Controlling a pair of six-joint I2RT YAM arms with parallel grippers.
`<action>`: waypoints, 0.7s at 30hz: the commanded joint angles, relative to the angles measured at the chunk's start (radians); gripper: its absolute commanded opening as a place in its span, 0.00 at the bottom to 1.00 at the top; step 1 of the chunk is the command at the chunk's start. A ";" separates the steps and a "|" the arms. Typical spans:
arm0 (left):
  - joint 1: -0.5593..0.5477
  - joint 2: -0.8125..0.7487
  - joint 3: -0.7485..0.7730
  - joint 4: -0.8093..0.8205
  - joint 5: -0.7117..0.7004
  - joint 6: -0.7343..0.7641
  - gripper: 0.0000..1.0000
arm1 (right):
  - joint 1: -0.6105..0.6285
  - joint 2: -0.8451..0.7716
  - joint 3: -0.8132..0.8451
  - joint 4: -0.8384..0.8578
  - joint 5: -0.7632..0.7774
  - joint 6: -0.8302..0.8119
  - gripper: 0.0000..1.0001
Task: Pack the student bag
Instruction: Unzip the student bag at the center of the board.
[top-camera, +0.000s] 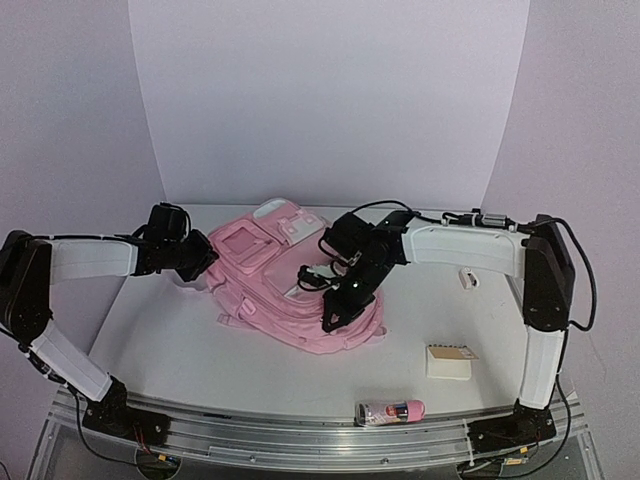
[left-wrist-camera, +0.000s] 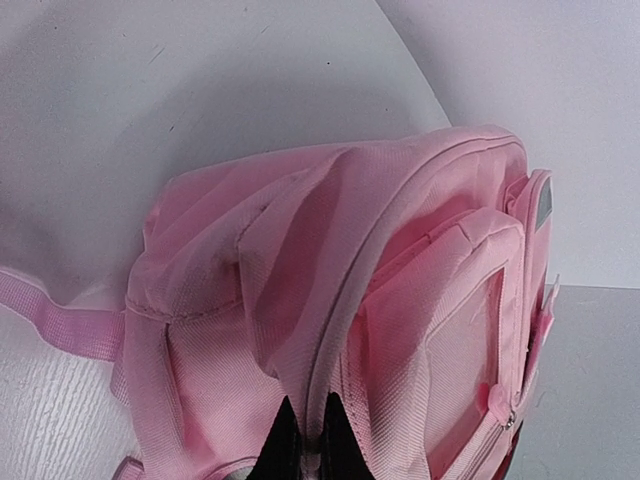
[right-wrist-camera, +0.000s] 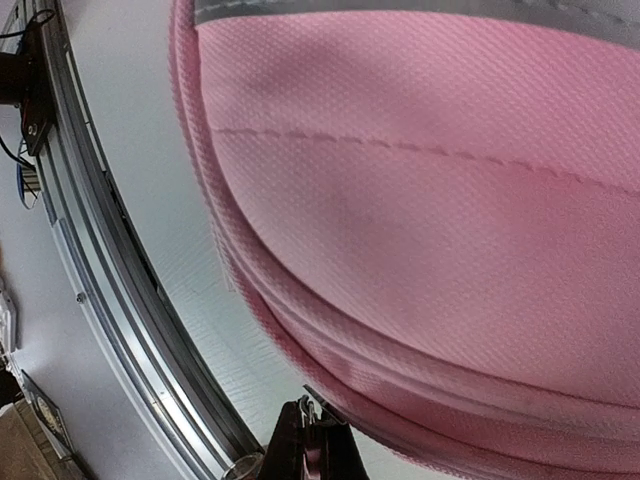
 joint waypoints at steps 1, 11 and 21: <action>-0.038 -0.062 -0.041 -0.022 -0.050 -0.055 0.00 | 0.072 0.010 0.012 0.162 0.105 0.159 0.00; -0.135 -0.140 -0.126 0.004 -0.059 -0.132 0.00 | 0.122 0.083 0.065 0.384 0.191 0.314 0.00; -0.224 -0.281 -0.244 0.029 -0.024 -0.192 0.00 | 0.125 0.202 0.204 0.424 0.231 0.337 0.00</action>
